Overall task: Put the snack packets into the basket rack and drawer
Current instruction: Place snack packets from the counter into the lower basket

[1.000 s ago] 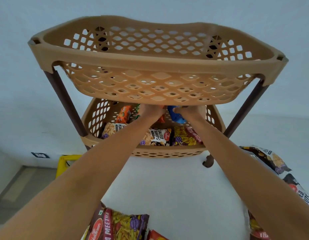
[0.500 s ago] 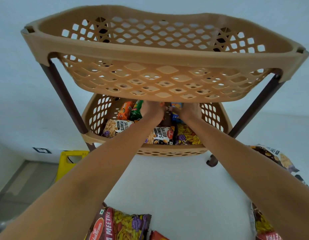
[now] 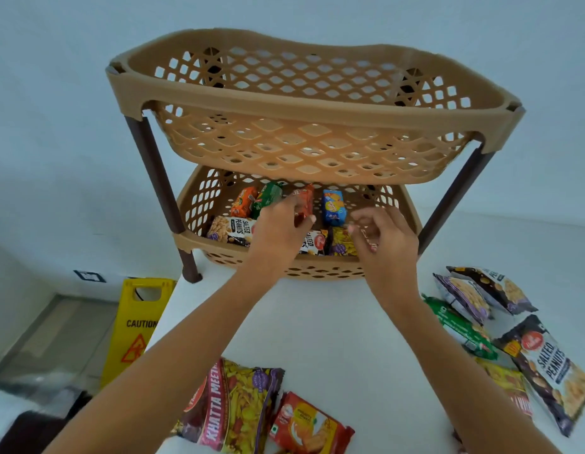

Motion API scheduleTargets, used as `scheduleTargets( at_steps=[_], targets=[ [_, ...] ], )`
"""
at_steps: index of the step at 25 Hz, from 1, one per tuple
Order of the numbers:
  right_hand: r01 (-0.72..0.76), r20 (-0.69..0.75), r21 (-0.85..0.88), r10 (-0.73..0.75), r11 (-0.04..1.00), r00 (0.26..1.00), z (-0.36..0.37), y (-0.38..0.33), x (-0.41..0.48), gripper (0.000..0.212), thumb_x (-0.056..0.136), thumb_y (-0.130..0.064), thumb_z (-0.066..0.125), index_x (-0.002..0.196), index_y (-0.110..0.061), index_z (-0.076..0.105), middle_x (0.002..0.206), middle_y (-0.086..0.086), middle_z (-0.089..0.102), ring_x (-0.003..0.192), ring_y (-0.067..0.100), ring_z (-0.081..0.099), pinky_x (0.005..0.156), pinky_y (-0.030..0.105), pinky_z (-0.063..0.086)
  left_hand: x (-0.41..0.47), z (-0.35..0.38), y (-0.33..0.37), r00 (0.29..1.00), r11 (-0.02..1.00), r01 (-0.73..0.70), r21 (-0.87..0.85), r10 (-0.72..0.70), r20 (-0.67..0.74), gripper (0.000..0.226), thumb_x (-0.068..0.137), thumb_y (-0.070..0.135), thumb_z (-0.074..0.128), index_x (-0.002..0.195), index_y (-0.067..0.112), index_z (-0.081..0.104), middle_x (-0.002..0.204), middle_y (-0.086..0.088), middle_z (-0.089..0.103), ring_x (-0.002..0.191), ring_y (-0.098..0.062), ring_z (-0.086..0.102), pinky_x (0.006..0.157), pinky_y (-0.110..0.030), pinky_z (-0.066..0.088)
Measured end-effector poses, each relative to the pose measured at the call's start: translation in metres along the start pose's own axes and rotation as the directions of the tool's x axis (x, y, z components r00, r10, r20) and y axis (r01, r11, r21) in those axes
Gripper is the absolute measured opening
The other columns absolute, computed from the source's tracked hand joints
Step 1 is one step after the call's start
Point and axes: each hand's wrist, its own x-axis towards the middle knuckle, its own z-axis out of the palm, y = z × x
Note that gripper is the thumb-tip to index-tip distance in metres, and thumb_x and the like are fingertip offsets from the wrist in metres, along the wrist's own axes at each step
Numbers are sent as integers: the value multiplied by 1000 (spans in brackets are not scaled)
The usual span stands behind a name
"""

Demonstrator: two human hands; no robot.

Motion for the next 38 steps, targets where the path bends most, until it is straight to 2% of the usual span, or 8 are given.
scheduleTargets(
  at_steps=[3, 6, 14, 18, 24, 29, 34, 38],
  targets=[
    [-16, 8, -48, 16, 999, 1000, -25, -1, -54, 15, 83, -7, 67, 97, -8, 65, 95, 5, 62, 81, 19, 59, 67, 33, 52, -33, 4, -1, 991, 991, -131, 38, 131, -14, 34, 91, 29, 56, 120, 11, 61, 117, -7, 68, 109, -21, 61, 103, -47, 40],
    [-165, 28, -136, 170, 977, 985, -53, 8, -104, 18, 82, -9, 69, 100, -11, 65, 93, 4, 62, 80, 18, 57, 67, 27, 46, -52, 6, -2, 976, 976, -217, -13, 216, -35, 32, 91, 29, 56, 117, 12, 64, 117, -6, 68, 112, -18, 61, 107, -48, 36],
    [-417, -57, -389, 431, 821, 901, -108, 49, -161, 29, 80, -4, 68, 109, -2, 62, 110, 20, 61, 104, 37, 53, 87, 42, 44, -69, 16, -11, 946, 921, -316, 229, 325, -2, 35, 96, 31, 45, 121, 14, 62, 123, -2, 65, 119, -17, 55, 112, -36, 24],
    [-341, 45, -490, 414, 802, 909, -104, 67, -142, 37, 82, -1, 64, 117, 7, 55, 114, 25, 58, 106, 38, 53, 90, 45, 45, -69, 16, -11, 945, 913, -317, 258, 327, 3, 35, 97, 29, 42, 122, 14, 61, 123, -3, 66, 118, -17, 56, 110, -37, 28],
    [-296, 94, -730, 519, 616, 849, -88, 83, -115, 42, 89, -26, 58, 121, -1, 49, 120, 19, 55, 106, 33, 50, 90, 39, 43, -70, 13, -11, 943, 903, -324, 282, 331, 21, 35, 98, 28, 41, 123, 14, 61, 123, -2, 66, 116, -19, 57, 100, -35, 33],
    [-215, 148, -802, 534, 557, 832, -87, 87, -103, 48, 81, -46, 64, 110, -9, 56, 113, 12, 58, 105, 28, 50, 87, 36, 44, -64, 14, -7, 975, 954, -221, 203, 219, 30, 36, 98, 34, 37, 98, 19, 69, 90, 0, 70, 91, -21, 59, 94, -35, 32],
    [-192, 249, -730, 517, 656, 819, -89, 67, -103, 46, 79, -41, 68, 113, -15, 51, 104, 4, 64, 92, 22, 57, 79, 34, 45, -66, 13, -8, 970, 939, -240, 246, 242, 24, 30, 97, 31, 41, 105, 18, 67, 98, 1, 70, 95, -19, 58, 95, -35, 31],
    [-72, 220, -630, 267, 773, 938, -84, 26, -109, 47, 71, -36, 77, 107, -13, 56, 101, 6, 66, 90, 24, 60, 80, 38, 45, -55, 7, -4, 982, 973, -180, 143, 168, 91, 28, 96, 27, 44, 104, 16, 68, 71, 6, 61, 65, -13, 54, 73, -31, 44]
  ],
)
